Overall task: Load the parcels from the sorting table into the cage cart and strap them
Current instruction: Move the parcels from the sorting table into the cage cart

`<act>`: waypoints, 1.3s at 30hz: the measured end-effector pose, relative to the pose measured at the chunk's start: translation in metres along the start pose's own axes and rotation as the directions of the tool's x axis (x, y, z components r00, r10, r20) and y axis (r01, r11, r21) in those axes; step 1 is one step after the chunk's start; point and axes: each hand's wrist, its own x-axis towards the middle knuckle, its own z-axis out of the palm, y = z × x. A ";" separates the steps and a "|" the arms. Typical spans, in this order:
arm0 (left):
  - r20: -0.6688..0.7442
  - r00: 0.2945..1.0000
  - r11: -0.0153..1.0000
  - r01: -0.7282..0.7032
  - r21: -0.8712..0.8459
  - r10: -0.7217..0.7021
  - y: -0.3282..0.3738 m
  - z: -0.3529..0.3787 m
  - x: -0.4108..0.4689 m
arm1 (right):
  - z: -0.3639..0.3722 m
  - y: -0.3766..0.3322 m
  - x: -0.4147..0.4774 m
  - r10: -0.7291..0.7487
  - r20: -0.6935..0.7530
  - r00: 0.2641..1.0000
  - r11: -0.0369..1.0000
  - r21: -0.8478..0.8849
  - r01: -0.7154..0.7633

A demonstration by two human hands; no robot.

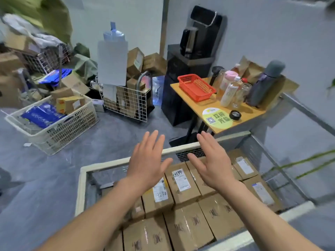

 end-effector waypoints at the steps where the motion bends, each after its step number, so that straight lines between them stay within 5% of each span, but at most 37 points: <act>1: -0.046 0.998 0.999 -0.047 -0.004 0.047 0.020 -0.012 0.004 | -0.024 0.003 -0.002 -0.007 -0.054 0.999 1.000 -0.014 0.007; 6: -0.214 0.948 0.972 -0.233 0.036 0.235 0.119 -0.060 0.011 | -0.137 0.022 -0.035 -0.050 -0.273 0.961 0.992 -0.121 0.017; 13: -0.404 0.787 0.879 -0.465 0.110 0.467 0.262 -0.104 0.000 | -0.271 0.053 -0.108 -0.078 -0.475 0.876 0.965 -0.257 -0.053; 21: -0.442 0.645 0.756 -0.642 0.128 0.623 0.395 -0.122 -0.017 | -0.378 0.084 -0.193 -0.074 -0.631 0.772 0.894 -0.386 -0.229; 39: -0.505 0.235 0.250 -0.968 -0.039 0.831 0.563 -0.126 -0.080 | -0.497 0.035 -0.370 0.003 -0.850 0.527 0.445 -0.471 -0.762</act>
